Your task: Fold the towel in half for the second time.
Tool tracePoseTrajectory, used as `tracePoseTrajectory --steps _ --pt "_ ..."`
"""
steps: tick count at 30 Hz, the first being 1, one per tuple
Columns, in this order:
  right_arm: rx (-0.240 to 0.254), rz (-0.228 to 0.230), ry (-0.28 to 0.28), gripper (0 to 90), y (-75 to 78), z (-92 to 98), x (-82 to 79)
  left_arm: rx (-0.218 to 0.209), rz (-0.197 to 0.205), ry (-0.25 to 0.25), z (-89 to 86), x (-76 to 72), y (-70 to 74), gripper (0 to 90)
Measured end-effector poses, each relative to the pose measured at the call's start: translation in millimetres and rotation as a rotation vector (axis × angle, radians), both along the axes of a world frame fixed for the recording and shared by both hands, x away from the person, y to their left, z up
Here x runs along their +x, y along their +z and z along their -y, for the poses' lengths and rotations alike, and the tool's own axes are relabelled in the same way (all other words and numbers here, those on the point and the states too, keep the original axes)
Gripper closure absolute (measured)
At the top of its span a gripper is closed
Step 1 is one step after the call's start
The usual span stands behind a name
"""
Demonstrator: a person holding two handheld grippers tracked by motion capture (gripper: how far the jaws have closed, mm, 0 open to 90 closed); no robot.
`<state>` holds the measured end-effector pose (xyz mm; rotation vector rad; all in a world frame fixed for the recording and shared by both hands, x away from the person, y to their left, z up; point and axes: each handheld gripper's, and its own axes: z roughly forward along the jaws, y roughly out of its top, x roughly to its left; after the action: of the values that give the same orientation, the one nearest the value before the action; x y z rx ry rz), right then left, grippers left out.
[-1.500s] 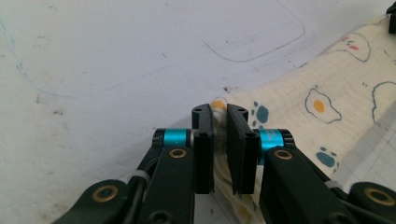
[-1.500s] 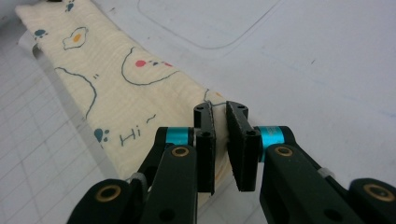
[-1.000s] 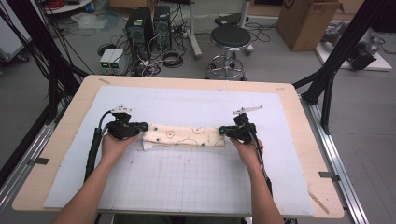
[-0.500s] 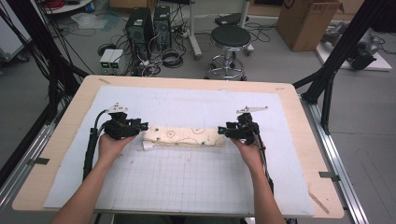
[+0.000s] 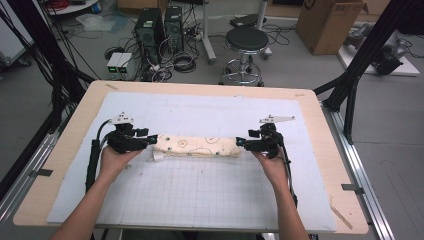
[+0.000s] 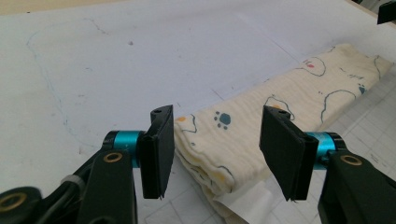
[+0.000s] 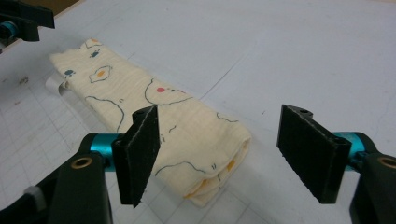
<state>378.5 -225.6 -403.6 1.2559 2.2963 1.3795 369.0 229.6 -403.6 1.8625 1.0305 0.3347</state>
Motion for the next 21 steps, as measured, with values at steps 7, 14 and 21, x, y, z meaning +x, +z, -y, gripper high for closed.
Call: tracePoseTrajectory --steps 7,14,21 --pt "0.011 0.006 -0.011 23.1 -1.5 4.2 -6.8 0.006 0.004 -0.005 -0.6 -3.4 -0.4 42.5" --pt "-0.002 0.022 -0.017 20.7 -2.1 7.4 -13.3 0.017 0.01 -0.014 -0.8 -8.2 0.3 41.2" --pt "-0.015 0.038 -0.015 18.8 -0.5 8.6 -20.1 0.02 0.025 -0.032 -0.1 -14.5 2.9 40.3"
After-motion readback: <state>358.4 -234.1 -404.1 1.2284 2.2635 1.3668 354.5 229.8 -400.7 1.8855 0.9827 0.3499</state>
